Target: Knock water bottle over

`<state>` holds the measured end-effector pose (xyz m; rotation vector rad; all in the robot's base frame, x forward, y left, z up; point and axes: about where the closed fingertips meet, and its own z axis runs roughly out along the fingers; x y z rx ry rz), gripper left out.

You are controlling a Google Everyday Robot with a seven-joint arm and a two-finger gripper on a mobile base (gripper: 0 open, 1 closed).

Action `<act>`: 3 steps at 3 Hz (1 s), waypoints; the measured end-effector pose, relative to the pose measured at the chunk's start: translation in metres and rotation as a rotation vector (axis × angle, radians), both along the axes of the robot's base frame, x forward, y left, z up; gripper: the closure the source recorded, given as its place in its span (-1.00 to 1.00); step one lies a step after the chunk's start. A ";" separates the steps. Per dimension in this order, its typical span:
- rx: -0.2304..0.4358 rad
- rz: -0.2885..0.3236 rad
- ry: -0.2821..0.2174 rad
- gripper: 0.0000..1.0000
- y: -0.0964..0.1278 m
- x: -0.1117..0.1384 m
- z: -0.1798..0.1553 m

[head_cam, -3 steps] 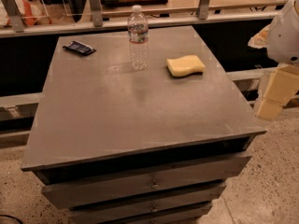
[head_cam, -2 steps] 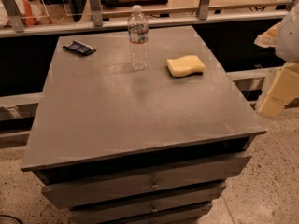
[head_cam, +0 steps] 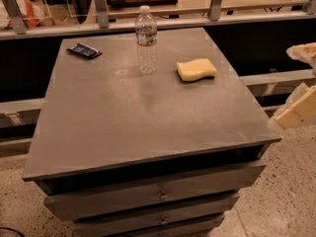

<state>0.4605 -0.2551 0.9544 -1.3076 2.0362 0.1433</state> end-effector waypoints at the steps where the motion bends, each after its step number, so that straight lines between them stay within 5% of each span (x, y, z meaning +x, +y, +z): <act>1: 0.168 0.010 -0.109 -1.00 0.013 0.022 0.005; 3: 0.415 -0.043 -0.155 -1.00 0.038 0.065 -0.015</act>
Offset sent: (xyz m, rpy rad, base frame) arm 0.0663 0.0329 -0.0198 0.4942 -0.1621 -0.1226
